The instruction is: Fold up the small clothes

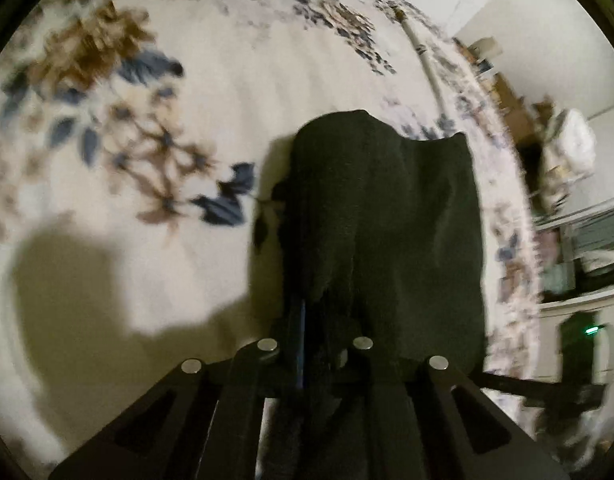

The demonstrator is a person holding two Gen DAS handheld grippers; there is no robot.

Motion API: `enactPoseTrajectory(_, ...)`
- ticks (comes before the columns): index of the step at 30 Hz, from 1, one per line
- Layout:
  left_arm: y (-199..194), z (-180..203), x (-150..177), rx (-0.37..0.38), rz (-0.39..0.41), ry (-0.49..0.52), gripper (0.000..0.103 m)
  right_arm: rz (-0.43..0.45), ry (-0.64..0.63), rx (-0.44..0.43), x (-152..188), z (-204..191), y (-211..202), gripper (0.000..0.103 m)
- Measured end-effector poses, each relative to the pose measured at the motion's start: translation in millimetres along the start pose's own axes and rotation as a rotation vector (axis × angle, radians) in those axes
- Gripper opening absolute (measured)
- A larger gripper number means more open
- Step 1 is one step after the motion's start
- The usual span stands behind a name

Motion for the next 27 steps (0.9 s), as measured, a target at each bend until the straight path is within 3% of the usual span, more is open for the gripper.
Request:
enactPoseTrajectory(1, -6, 3, 1, -0.030, 0.020, 0.023, 0.007, 0.008, -0.003, -0.013, 1, 5, -7, 0.041)
enactPoseTrajectory(4, -27, 16, 10, -0.157, 0.083, 0.110, 0.008, 0.035, -0.035, -0.012, 13, 5, -24, 0.054)
enactPoseTrajectory(5, -35, 21, 15, -0.178, 0.100, 0.126, 0.012, 0.046, -0.051, 0.006, 19, 5, -29, 0.057)
enactPoseTrajectory(7, -50, 31, 26, -0.225, 0.135, 0.145, 0.040, 0.074, -0.076, 0.049, 31, 4, -36, 0.073)
enactPoseTrajectory(8, -58, 37, 35, -0.264, 0.144, 0.162, 0.073, 0.096, -0.089, 0.082, 36, 5, -42, 0.077)
enactPoseTrajectory(9, -64, 40, 41, -0.290, 0.154, 0.173, 0.095, 0.124, -0.102, 0.133, 42, 6, -48, 0.087)
enactPoseTrajectory(10, -70, 46, 49, -0.314, 0.166, 0.186, 0.100, 0.150, -0.111, 0.174, 47, 6, -53, 0.096)
enactPoseTrajectory(12, -76, 51, 61, -0.331, 0.162, 0.195, 0.101, 0.198, -0.122, 0.255, 57, 6, -64, 0.103)
enactPoseTrajectory(17, -91, 70, 91, -0.336, 0.156, 0.177, 0.101, 0.362, -0.223, 0.448, 75, -5, -104, 0.103)
enactPoseTrajectory(22, -116, 87, 121, -0.342, 0.174, 0.142, 0.101, 0.446, -0.302, 0.465, 96, -15, -135, 0.103)
enactPoseTrajectory(27, -141, 97, 156, -0.363, 0.182, 0.121, 0.101, 0.411, -0.316, 0.400, 137, -9, -143, 0.103)
Point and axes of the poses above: each gripper's, at about its wrist camera, not at the fingertips, and y roughly the way its jaws point, z to its right, x to its underside, the point moved 7 cm from there along y, roughly the way its jaws point, and after that the axes turned 5 degrees about z, right-handed, at the moved point
